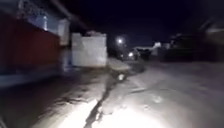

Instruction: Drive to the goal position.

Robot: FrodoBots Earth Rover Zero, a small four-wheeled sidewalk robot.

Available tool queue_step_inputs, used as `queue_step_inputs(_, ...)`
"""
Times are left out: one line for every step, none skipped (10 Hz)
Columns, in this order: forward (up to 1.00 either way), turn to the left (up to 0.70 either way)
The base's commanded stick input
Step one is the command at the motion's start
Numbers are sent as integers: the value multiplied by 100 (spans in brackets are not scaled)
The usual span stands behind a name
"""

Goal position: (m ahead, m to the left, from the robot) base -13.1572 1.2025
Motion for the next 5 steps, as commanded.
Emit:
queue_step_inputs(70, -34)
queue_step_inputs(70, -3)
queue_step_inputs(70, -3)
queue_step_inputs(70, -33)
queue_step_inputs(70, -35)
